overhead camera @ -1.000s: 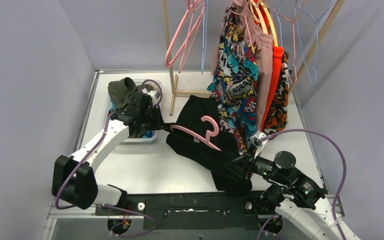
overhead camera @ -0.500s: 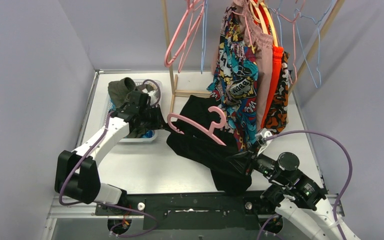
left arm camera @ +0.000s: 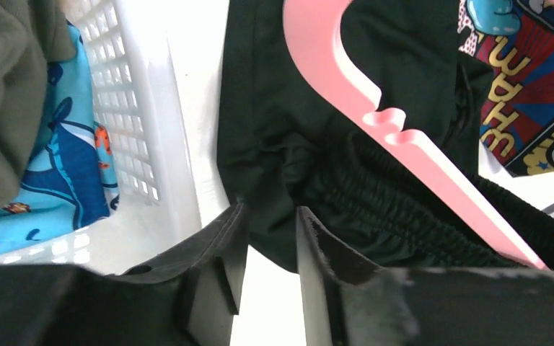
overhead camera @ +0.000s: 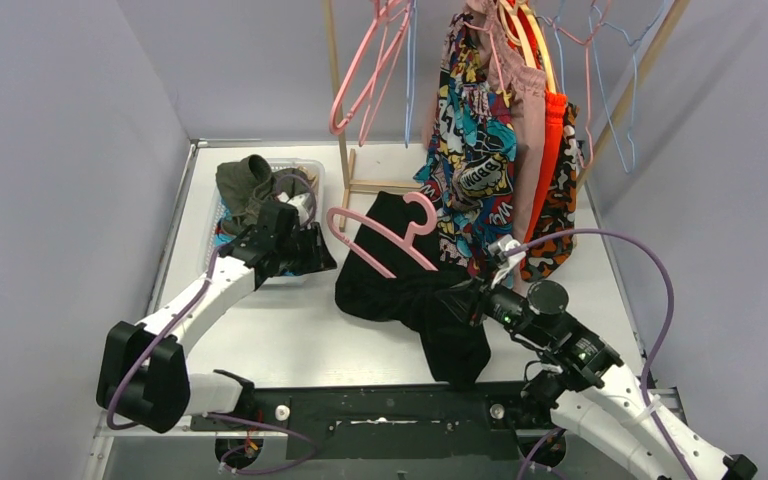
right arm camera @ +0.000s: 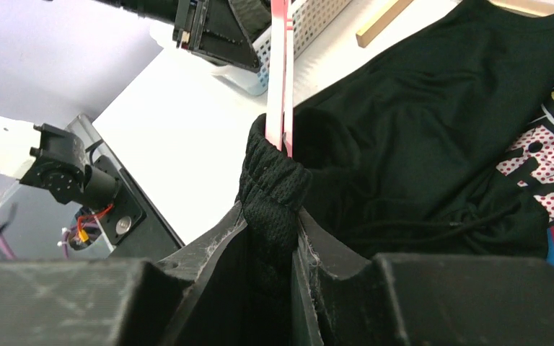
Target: Remove the shorts from the hanger
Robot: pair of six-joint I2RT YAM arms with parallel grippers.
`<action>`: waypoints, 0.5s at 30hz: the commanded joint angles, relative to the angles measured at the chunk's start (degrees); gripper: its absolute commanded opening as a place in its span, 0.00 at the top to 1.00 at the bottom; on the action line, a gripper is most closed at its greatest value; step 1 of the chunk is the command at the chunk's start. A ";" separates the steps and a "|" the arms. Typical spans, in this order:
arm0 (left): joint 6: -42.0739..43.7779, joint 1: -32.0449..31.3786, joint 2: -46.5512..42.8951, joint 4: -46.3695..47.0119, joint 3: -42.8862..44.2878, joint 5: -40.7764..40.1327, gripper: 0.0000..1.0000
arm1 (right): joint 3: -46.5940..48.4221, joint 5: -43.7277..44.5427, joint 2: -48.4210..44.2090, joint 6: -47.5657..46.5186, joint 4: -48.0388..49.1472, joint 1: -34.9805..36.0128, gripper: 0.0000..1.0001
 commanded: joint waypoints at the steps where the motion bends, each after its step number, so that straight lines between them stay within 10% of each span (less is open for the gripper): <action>1: -1.03 -3.00 -3.38 3.78 0.52 -4.93 0.62 | -0.14 3.19 0.99 0.62 12.40 -0.02 1.00; 15: -20.40 -16.99 -14.20 28.23 -7.66 -5.24 0.42 | -1.43 5.93 10.70 1.82 13.54 0.71 1.00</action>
